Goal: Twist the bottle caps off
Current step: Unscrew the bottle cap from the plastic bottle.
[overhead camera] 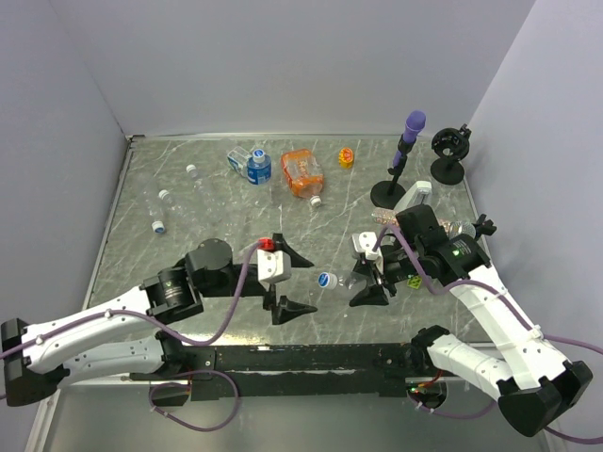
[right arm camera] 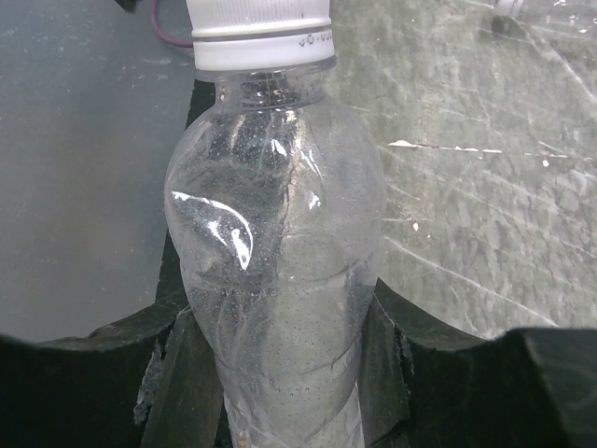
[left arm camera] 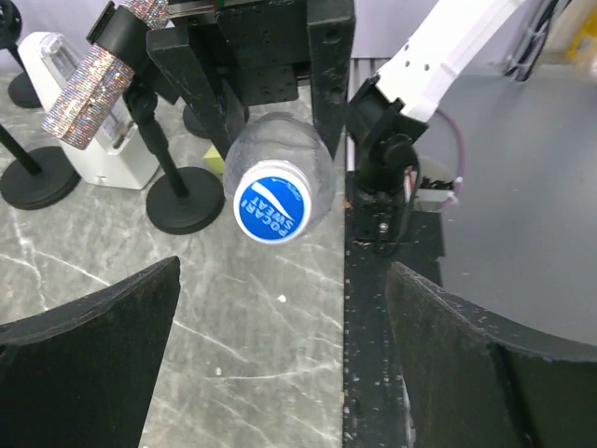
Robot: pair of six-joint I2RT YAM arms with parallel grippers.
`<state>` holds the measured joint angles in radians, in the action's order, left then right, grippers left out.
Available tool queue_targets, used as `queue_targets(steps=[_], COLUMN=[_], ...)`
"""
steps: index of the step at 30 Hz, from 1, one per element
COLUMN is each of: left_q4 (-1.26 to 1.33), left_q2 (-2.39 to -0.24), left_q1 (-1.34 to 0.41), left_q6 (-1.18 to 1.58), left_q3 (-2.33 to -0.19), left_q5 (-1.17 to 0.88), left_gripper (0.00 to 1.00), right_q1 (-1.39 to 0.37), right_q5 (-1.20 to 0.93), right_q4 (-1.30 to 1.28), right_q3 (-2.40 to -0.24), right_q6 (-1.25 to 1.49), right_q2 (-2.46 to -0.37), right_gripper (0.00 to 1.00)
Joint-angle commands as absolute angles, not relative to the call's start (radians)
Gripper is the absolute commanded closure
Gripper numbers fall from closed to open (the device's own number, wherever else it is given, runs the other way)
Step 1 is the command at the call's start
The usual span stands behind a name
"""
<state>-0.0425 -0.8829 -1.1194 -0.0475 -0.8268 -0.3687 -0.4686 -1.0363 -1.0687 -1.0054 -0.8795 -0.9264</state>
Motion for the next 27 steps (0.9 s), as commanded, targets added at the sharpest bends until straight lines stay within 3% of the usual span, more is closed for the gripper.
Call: queue_targets(steps=[1,13,22,27], left_q4=[0.046,0.078,0.038,0.028], left_q2=[-0.899,-0.931,-0.980,-0.986], left_q1=[-1.132,-1.137,-1.149,-1.150], left_q6=[-0.107,-0.055,-0.058,-0.055], left_q3=[-0.893,-0.893,-0.928,-0.937], left_q5=[-0.330,-0.331,-0.311,-0.311], left_gripper=[0.09,0.36,0.46,0.64], right_q1=[-0.471,-0.471,-0.472,-0.472], right_q5=[-1.049,-1.020,-1.019,-1.015], right_q4=[-1.034,-1.011,-1.009,-1.009], right_q3=[-0.996,-0.996,-0.993,-0.989], right_q6=[-0.891,-0.856,-0.851,-0.850], right_q2=[-0.928,-0.946,-0.951,-0.950], right_gripper=[0.75,0.75,0.75,0.75])
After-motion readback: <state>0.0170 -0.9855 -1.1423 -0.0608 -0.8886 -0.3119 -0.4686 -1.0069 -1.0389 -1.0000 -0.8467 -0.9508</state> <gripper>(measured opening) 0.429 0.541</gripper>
